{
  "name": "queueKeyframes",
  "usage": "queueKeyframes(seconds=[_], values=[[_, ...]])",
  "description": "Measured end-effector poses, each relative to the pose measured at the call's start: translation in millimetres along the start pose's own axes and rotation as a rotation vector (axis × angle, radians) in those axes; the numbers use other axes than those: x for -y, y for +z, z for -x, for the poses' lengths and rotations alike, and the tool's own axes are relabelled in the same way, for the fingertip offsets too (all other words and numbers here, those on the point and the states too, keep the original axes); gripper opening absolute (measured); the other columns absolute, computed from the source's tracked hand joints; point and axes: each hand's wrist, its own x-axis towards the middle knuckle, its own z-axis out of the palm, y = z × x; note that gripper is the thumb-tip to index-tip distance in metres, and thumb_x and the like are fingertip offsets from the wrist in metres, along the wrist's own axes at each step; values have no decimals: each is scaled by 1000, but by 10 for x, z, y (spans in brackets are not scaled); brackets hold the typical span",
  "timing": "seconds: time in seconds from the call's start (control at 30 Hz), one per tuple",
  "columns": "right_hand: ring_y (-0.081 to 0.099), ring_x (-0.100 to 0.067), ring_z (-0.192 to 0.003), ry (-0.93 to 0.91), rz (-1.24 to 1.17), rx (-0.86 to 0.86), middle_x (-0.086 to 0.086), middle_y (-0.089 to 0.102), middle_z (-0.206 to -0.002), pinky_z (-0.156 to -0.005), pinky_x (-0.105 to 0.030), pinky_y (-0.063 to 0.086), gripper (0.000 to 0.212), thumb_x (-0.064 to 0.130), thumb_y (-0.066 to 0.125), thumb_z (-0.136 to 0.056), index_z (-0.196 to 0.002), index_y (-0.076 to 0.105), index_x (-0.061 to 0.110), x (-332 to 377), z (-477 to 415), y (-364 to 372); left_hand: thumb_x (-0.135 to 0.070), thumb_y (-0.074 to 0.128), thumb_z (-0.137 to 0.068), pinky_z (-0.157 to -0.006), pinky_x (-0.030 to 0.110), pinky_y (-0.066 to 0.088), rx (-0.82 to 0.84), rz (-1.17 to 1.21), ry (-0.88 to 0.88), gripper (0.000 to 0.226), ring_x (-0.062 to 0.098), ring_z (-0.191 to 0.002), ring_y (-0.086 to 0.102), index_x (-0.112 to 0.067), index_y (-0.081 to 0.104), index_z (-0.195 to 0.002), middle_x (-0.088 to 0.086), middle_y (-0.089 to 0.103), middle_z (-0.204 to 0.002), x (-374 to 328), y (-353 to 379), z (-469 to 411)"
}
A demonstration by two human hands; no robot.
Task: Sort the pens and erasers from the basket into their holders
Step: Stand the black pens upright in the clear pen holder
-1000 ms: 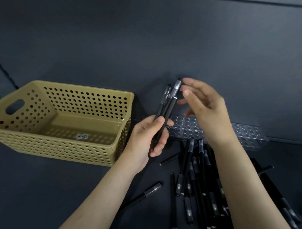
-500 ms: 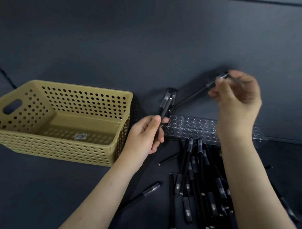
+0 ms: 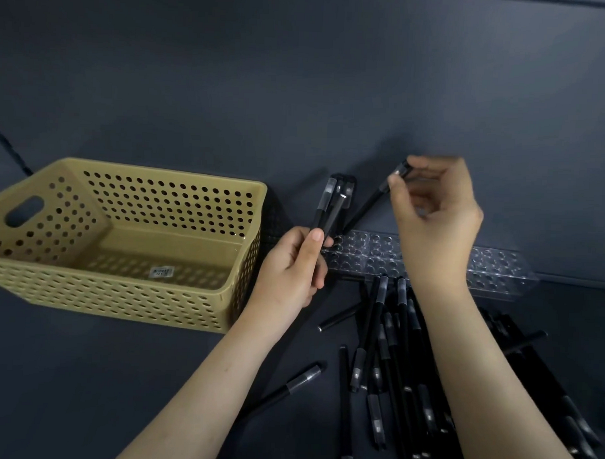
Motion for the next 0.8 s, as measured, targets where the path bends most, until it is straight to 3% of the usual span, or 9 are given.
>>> queueKeyframes(seconds=[0.1, 0.37, 0.5, 0.6, 0.7, 0.8], values=[[65, -10, -76, -72, 79, -8, -8, 66, -92, -71, -18, 52, 19, 9, 66, -89, -98, 54, 21, -31, 13, 14, -35, 42, -99, -37, 19, 21, -2, 17, 4, 27, 7, -39, 28, -13, 56, -91, -4, 43, -51, -4, 4, -4], [65, -9, -75, -64, 108, -22, -8, 67, -90, -71, -18, 52, 15, 8, 66, -89, -100, 59, 16, -47, -25, -22, -35, 43, -100, -38, 19, 21, -32, 37, 25, 26, 8, -41, 29, -17, 56, -86, -4, 42, -52, 17, -3, -12], [64, -5, -80, -58, 90, 87, -4, 67, -95, -73, -12, 49, 16, 6, 66, -89, -103, 65, 15, -80, -24, -7, -35, 43, -100, -38, 19, 22, -26, 28, 30, 26, 7, -42, 30, -17, 56, -86, -3, 42, -53, 25, 2, -15], [64, -7, -85, -126, 140, 184, -2, 62, -102, -76, -15, 50, 24, -1, 64, -88, -107, 69, 12, -190, 2, 34, -35, 44, -99, -38, 20, 22, -19, 19, 37, 26, 8, -42, 30, -17, 57, -86, -1, 43, -54, 29, 5, -8], [56, -13, -86, -234, 270, 275, -6, 55, -105, -81, -24, 51, 33, 7, 69, -86, -118, 68, 13, -337, 14, 67, -35, 44, -99, -38, 19, 22, -14, 27, 42, 25, 9, -42, 30, -17, 58, -87, 0, 43, -55, 29, 11, -5], [48, -8, -80, -253, 314, 281, -5, 52, -99, -77, -22, 49, 37, 12, 68, -88, -124, 66, 14, -383, 22, 78, -35, 44, -99, -38, 19, 21, -11, 39, 37, 26, 9, -41, 29, -16, 58, -89, 1, 44, -55, 20, 13, -6]])
